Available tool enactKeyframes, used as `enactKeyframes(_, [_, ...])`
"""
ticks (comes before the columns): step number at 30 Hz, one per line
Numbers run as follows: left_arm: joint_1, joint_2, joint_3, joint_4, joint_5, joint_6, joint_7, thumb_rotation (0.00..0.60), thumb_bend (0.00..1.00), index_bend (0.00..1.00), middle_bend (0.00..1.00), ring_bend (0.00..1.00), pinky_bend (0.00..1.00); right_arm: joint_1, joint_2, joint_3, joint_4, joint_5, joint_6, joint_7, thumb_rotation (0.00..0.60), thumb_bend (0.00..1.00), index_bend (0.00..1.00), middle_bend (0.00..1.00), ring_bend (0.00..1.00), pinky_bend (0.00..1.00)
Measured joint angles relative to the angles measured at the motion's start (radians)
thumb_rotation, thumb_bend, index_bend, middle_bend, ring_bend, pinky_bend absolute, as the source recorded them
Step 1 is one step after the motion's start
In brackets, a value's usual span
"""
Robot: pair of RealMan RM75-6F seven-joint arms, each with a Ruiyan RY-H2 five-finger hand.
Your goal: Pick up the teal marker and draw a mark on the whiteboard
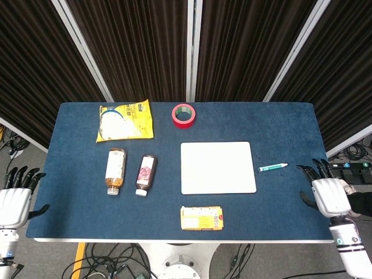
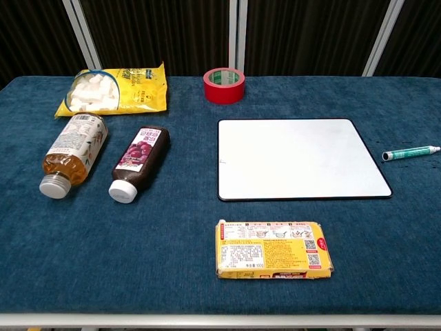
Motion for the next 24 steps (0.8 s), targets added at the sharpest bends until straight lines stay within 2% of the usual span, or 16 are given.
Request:
enactKeyframes(5, [0.006,0.001,0.001,-0.004,-0.013,0.000,0.002,0.600,0.09,0.22,0.13,0.05,0.00,0.122,-0.082,0.016,0.133,0.036,-0.193,-0.027,0.600,0.22,0.32,0.34,0.12,0.09])
enactKeyframes(8, [0.008,0.002,0.001,-0.007,-0.018,-0.002,0.004,0.600,0.09,0.22,0.13,0.05,0.00,0.182,-0.156,0.025,0.245,0.050,-0.256,-0.044,0.600,0.22,0.35,0.38,0.15,0.09])
enactKeyframes(17, [0.006,0.008,0.001,-0.020,-0.033,-0.019,0.010,0.600,0.09,0.22,0.13,0.05,0.00,0.304,-0.367,0.024,0.550,0.062,-0.364,-0.043,0.600,0.22,0.37,0.41,0.17,0.10])
enactKeyframes(24, [0.008,0.009,0.002,-0.023,-0.047,-0.029,0.003,0.600,0.09,0.22,0.13,0.05,0.00,0.348,-0.471,0.001,0.704,0.050,-0.403,0.015,0.600,0.22,0.44,0.43,0.20,0.10])
